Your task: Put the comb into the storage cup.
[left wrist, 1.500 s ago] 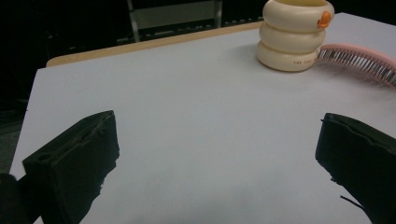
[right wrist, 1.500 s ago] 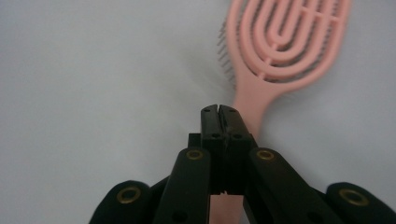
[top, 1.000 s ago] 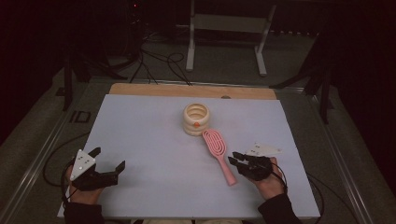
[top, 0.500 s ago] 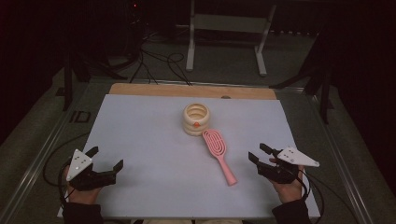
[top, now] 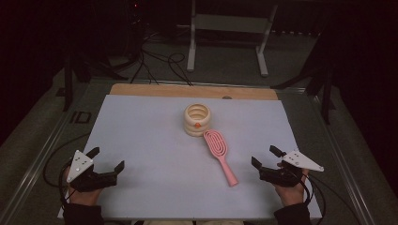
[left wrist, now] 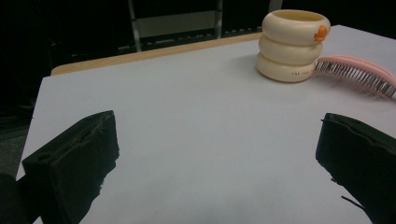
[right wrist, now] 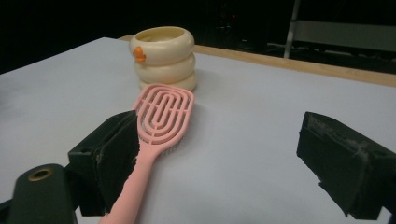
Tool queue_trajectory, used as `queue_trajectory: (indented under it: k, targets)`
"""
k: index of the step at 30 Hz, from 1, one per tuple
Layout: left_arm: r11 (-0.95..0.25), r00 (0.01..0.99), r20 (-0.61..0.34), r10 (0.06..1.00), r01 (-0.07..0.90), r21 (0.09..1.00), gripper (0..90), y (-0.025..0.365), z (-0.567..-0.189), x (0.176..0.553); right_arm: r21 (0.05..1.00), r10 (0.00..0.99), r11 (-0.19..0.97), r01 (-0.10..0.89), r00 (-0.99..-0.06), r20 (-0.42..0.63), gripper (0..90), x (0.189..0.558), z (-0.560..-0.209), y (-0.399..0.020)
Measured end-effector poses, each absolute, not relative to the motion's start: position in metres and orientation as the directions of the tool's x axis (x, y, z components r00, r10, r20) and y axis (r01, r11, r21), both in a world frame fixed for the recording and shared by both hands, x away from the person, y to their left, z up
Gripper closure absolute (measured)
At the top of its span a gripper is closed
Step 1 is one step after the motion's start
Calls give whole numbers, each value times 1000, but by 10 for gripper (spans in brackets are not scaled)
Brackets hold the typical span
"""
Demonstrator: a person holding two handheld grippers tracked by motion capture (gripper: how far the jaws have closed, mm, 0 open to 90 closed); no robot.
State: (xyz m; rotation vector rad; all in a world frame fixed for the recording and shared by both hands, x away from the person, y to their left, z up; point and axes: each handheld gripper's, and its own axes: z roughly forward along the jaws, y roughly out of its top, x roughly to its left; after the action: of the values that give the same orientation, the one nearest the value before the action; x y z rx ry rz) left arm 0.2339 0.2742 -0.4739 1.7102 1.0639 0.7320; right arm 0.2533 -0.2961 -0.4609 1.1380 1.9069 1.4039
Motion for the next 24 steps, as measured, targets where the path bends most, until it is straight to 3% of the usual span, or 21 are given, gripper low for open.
queue_trajectory:
  k: [24]
  targets:
    - [-167,443,1,896,335,927,3,273,-475,235,810,846,238,536,-523,98,124,282,-448,-267]
